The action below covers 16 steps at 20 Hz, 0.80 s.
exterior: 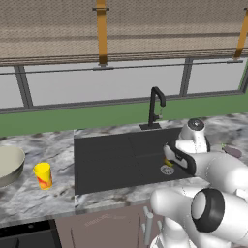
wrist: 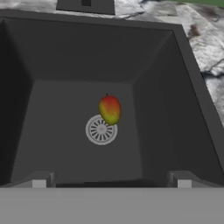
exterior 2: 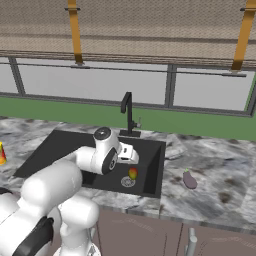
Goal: Remove the mango and eggplant from the sink. Then move the bowl and cup from the counter to the sink for washing.
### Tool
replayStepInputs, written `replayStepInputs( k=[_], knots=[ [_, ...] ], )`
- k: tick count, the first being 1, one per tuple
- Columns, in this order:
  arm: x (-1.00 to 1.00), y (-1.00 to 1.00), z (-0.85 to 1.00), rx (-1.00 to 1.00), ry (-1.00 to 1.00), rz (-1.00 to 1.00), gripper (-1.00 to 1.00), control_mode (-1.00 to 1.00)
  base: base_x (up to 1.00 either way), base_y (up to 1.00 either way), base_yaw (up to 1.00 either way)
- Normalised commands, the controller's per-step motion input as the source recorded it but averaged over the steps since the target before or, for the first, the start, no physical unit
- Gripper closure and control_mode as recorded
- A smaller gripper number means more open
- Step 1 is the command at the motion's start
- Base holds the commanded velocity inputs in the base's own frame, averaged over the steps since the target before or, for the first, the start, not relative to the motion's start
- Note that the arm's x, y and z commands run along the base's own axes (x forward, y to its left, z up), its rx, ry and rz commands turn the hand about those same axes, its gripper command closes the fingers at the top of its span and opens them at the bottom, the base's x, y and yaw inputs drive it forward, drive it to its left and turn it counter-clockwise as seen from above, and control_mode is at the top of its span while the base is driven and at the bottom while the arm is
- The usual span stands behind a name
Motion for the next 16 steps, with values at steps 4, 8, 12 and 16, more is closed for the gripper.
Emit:
replayStepInputs(
  k=[4,8,12,16],
  knots=[
    [0.25,0.03,-0.13,0.0,0.0,0.0,-1.0,-1.0,0.0,0.0,0.0],
    [0.22,0.0,-0.15,0.0,0.0,0.0,-1.0,-1.0,0.0,0.0,0.0],
    [0.2,0.0,-0.19,0.0,0.0,0.0,-1.0,-1.0,0.0,0.0,0.0],
    [0.17,0.01,-0.22,0.0,0.0,0.0,-1.0,-1.0,0.0,0.0,0.0]
  ],
)
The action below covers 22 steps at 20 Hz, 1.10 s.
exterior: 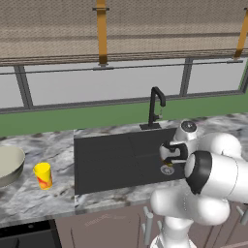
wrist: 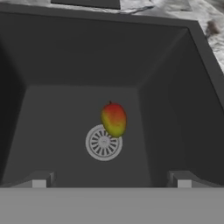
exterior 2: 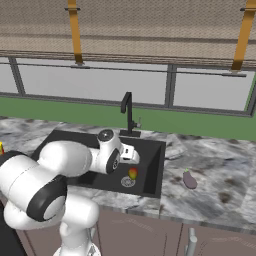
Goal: Remove the mango and eggplant from the sink. Then move the bowl and cup from the counter to the sink for washing.
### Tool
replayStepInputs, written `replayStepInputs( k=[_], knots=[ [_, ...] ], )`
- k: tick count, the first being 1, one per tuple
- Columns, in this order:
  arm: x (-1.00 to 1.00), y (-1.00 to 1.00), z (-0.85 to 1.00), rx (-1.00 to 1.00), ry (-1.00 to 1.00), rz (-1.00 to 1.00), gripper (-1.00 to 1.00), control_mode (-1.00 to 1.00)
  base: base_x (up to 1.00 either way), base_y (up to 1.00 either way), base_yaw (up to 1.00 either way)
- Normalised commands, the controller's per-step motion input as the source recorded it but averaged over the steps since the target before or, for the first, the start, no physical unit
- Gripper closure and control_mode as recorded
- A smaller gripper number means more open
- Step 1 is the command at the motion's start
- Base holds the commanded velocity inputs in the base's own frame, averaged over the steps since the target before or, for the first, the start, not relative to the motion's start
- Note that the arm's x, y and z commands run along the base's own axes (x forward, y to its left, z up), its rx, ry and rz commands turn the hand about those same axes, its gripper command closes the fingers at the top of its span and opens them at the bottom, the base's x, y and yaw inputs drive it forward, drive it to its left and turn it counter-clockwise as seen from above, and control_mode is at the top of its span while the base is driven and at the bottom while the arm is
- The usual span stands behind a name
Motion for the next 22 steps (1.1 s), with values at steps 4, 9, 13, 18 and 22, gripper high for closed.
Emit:
replayStepInputs(
  k=[4,9,13,18,22],
  knots=[
    [0.16,0.0,-0.2,0.0,0.0,0.0,-1.0,-1.0,0.0,0.0,0.0],
    [0.15,0.0,-0.21,0.0,0.0,0.0,-1.0,-1.0,0.0,0.0,0.0],
    [0.16,0.0,-0.22,0.0,0.0,0.0,-1.0,-1.0,0.0,0.0,0.0],
    [0.16,-0.03,-0.21,0.0,0.0,0.0,-1.0,-1.0,0.0,0.0,0.0],
    [0.16,-0.06,-0.2,0.0,0.0,0.0,-1.0,-1.0,0.0,0.0,0.0]
  ],
)
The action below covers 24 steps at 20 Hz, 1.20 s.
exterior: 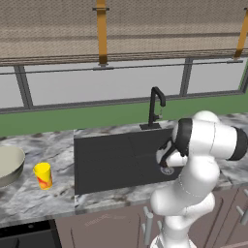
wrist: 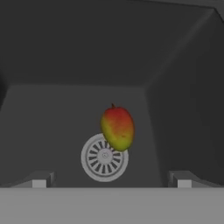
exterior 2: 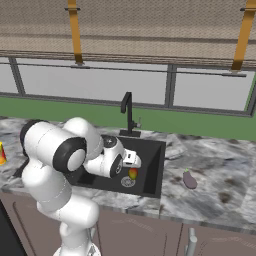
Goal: Remove the mango and eggplant from the sink. Then move the bowl and cup from the counter to the sink for washing.
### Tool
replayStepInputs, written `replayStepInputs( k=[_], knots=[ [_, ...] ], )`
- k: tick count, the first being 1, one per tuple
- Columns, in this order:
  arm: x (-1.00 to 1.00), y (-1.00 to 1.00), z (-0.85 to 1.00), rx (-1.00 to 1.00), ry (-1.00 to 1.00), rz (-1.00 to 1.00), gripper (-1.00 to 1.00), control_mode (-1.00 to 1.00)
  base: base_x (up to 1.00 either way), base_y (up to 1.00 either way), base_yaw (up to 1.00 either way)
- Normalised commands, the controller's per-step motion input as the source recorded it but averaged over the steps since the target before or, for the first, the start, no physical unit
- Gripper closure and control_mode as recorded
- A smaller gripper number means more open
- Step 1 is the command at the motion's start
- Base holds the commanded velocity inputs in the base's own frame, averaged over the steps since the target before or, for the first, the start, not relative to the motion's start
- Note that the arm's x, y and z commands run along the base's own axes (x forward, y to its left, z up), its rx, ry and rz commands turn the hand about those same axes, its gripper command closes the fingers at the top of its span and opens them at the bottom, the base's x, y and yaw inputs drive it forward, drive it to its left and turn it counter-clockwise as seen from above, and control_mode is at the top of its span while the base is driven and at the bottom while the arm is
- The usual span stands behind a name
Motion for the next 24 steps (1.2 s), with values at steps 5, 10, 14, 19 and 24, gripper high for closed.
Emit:
replayStepInputs(
  k=[5,10,14,19,24],
  knots=[
    [0.14,-0.1,-0.2,0.0,0.0,0.0,-1.0,-1.0,0.0,0.0,0.0],
    [0.13,-0.07,-0.21,0.0,0.0,0.0,-1.0,-1.0,0.0,0.0,0.0],
    [0.15,-0.03,-0.2,0.0,0.0,0.01,-1.0,-1.0,0.0,0.0,0.0],
    [0.18,-0.07,-0.15,0.0,0.0,0.0,-1.0,-1.0,0.0,0.0,0.0],
    [0.17,-0.11,-0.12,0.0,0.0,0.0,-1.0,-1.0,0.0,0.0,0.0]
  ],
)
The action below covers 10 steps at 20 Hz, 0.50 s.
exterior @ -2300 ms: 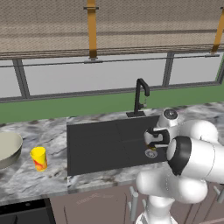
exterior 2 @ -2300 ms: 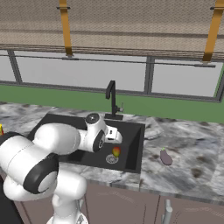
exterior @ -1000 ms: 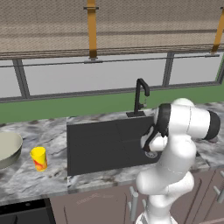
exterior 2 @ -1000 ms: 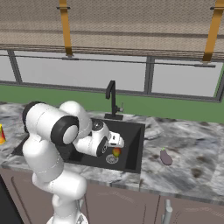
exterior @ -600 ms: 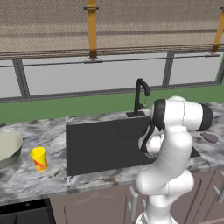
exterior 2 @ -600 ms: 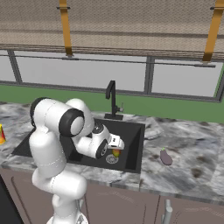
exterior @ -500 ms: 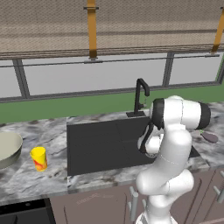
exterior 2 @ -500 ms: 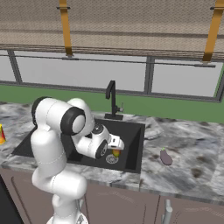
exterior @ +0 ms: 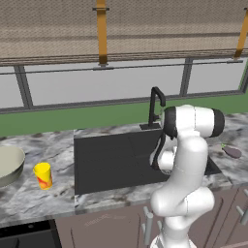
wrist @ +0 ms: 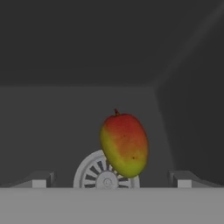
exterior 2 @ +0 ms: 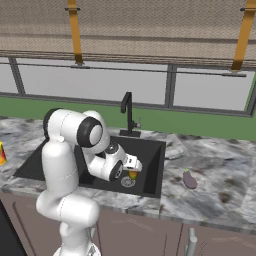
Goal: Remove the mango and eggplant from the sink. Then move the bowl and cup from the counter to the sink for washing.
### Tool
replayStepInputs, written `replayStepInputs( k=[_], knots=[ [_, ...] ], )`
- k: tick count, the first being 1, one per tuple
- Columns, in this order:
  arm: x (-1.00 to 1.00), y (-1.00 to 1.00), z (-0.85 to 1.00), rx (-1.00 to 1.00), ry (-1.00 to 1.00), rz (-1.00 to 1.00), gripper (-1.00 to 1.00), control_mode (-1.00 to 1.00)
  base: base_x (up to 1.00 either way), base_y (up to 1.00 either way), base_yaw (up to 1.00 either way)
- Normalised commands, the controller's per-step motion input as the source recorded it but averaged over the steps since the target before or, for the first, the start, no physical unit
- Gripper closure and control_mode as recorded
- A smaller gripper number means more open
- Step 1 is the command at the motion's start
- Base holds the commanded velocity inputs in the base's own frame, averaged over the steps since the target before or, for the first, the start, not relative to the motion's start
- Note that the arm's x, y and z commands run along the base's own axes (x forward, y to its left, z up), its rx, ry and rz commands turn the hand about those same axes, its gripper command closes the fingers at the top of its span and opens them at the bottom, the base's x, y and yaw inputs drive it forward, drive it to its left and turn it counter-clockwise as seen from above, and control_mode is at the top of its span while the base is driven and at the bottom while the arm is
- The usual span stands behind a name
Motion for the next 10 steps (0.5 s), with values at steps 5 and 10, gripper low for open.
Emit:
replayStepInputs(
  k=[5,10],
  knots=[
    [0.12,-0.13,-0.11,0.0,0.0,0.0,-1.0,-1.0,0.0,0.0,0.0],
    [0.09,-0.19,-0.08,-0.01,0.0,0.01,-1.0,-1.0,0.0,0.0,0.0]
  ],
)
